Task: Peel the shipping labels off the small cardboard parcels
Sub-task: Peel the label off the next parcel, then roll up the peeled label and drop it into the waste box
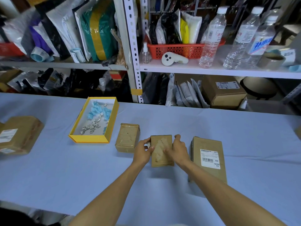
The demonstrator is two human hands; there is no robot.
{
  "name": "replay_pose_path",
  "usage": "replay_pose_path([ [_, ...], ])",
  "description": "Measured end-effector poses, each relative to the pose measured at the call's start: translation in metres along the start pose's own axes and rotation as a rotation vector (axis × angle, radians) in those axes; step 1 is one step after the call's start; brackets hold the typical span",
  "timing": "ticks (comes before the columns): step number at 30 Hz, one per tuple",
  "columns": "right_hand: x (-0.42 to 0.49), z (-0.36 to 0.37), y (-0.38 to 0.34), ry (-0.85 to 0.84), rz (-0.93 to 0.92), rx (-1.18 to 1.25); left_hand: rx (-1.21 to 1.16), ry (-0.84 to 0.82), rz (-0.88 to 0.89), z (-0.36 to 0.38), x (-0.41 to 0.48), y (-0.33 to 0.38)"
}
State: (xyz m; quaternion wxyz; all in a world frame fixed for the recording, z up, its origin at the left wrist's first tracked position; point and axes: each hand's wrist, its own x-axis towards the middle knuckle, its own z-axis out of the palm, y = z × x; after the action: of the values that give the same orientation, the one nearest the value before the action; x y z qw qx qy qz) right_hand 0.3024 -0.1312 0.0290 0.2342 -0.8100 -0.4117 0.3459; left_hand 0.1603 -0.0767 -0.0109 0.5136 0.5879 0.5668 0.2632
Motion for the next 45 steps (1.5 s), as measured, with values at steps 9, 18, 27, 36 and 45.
replay_pose_path([
  [9,0.013,0.004,0.006,-0.018,-0.003,0.057,0.055,0.102,0.031,0.007,0.016,0.017],
  [18,0.035,0.003,0.013,0.041,-0.016,0.200,0.154,0.105,0.084,0.015,0.039,0.028],
  [27,0.051,0.002,0.012,0.067,0.010,0.299,0.171,0.088,0.092,0.018,0.059,0.035],
  [36,0.053,0.004,0.013,0.064,0.032,0.331,0.185,0.102,0.078,0.018,0.056,0.036],
  [45,0.033,-0.004,0.009,0.174,-0.111,0.038,-0.070,0.182,0.100,-0.002,0.038,0.072],
])
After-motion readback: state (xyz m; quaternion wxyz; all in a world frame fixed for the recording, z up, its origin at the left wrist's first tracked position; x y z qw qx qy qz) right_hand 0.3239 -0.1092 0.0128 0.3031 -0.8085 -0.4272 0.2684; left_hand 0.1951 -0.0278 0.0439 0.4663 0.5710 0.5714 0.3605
